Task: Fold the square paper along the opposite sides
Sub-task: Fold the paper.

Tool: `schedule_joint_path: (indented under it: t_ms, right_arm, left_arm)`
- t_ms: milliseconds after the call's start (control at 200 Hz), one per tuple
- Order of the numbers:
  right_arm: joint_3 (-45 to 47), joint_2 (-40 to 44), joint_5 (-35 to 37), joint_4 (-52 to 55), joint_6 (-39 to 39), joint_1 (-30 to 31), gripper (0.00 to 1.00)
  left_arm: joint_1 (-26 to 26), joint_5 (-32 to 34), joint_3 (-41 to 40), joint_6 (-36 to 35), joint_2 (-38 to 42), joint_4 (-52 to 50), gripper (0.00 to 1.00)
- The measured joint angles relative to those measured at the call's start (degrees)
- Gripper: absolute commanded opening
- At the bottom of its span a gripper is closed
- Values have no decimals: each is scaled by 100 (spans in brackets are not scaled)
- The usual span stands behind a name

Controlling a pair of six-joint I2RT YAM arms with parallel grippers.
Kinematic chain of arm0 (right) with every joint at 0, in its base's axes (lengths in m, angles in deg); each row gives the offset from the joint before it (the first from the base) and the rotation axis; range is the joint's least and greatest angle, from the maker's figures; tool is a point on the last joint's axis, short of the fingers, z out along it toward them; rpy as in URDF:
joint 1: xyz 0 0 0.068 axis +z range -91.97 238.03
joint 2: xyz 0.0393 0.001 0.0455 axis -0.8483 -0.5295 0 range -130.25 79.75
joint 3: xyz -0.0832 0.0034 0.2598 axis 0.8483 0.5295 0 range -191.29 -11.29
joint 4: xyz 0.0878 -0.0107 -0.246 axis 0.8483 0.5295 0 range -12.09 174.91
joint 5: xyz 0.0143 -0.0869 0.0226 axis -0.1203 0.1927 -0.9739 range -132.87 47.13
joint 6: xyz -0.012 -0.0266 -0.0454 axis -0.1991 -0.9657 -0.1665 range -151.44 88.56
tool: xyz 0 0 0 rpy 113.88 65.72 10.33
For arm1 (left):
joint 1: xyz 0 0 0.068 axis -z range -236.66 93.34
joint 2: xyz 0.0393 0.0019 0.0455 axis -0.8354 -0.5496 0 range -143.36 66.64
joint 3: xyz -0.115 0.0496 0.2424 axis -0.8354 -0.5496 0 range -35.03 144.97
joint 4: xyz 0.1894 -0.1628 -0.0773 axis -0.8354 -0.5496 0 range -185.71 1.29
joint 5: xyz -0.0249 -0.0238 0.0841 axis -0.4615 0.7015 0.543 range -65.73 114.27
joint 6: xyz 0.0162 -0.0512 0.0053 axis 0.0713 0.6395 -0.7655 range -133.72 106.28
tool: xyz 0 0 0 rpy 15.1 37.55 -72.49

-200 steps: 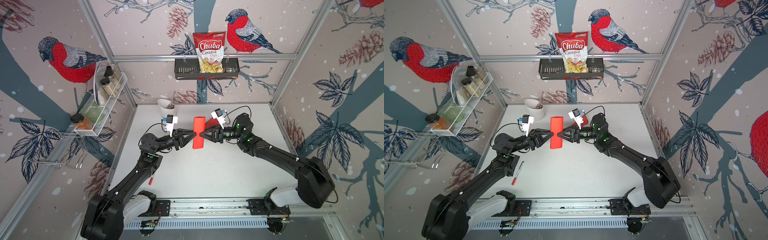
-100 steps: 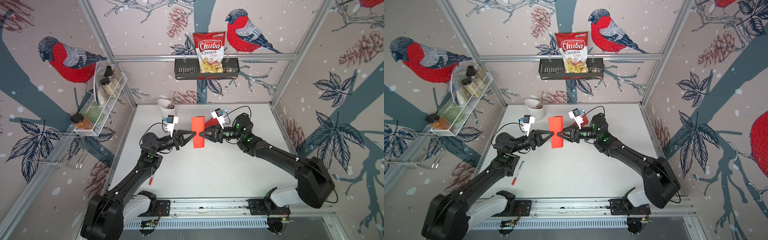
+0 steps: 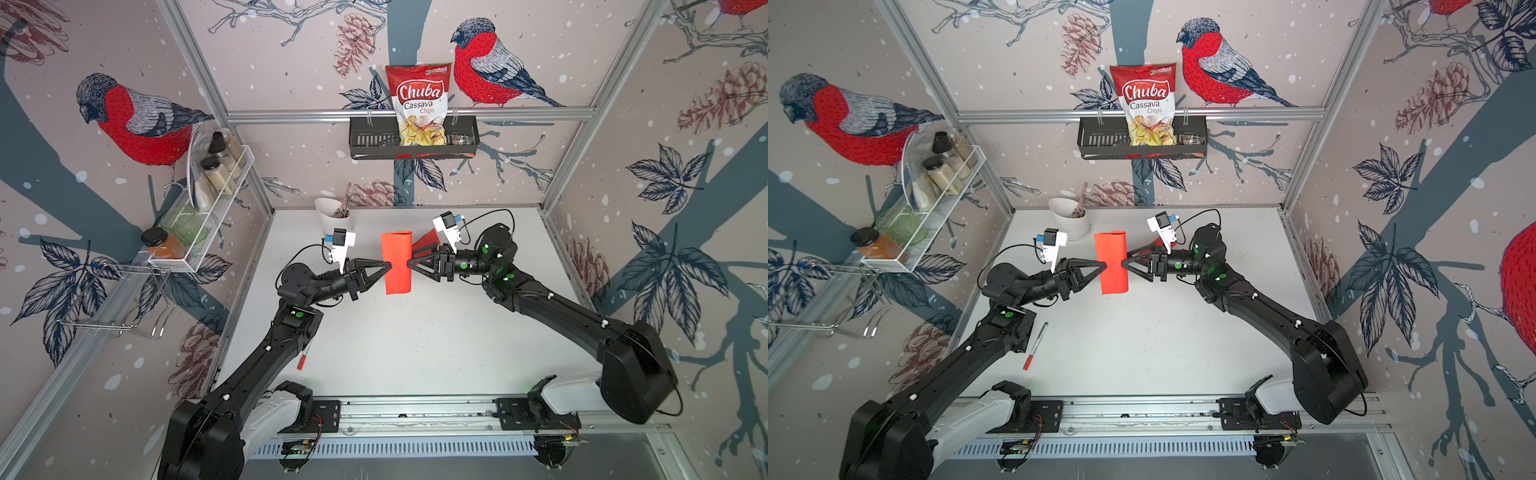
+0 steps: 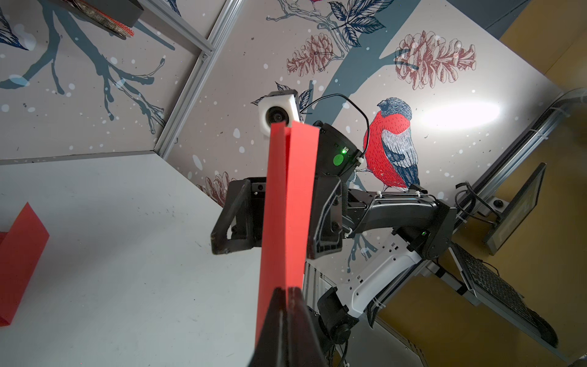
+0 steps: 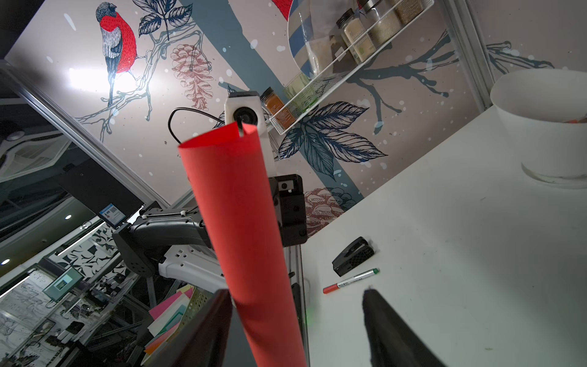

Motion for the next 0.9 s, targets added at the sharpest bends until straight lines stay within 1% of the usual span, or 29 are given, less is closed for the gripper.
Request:
schedule_joint_path:
  t_ms: [70,145,285,350,425,530,635,755,900]
  right_arm:
    - [131,26,-70,-221,175,-70,87]
    - [212,79,-127,-413,308,-68,87]
    - [208,144,-291,-778,461,31,73]
    - [208,140,-350,-901,590,37,62]
    - [208,140,-396,-1025,667,46,56]
    - [223,164,-501,-1141,732,48,43]
    - [229,203,-507,-1193,748,48,37]
    - [227,203,-542,-1202,745,48,28]
    - [142,205,-540,-1001,669,81,25]
  left_arm:
    - [20,-164,0,109,-20,149,0]
    - [74,-278,50,149,-68,262,0]
    - [179,-431,188,227,-227,428,0]
    - [236,-472,199,275,-273,485,0]
    - [267,-551,212,313,-299,555,0]
    - [286,-577,221,317,-299,605,0]
    - [286,-577,221,315,-308,610,0]
    - [293,-577,221,317,-341,610,5]
    - [302,-577,221,317,-345,610,6]
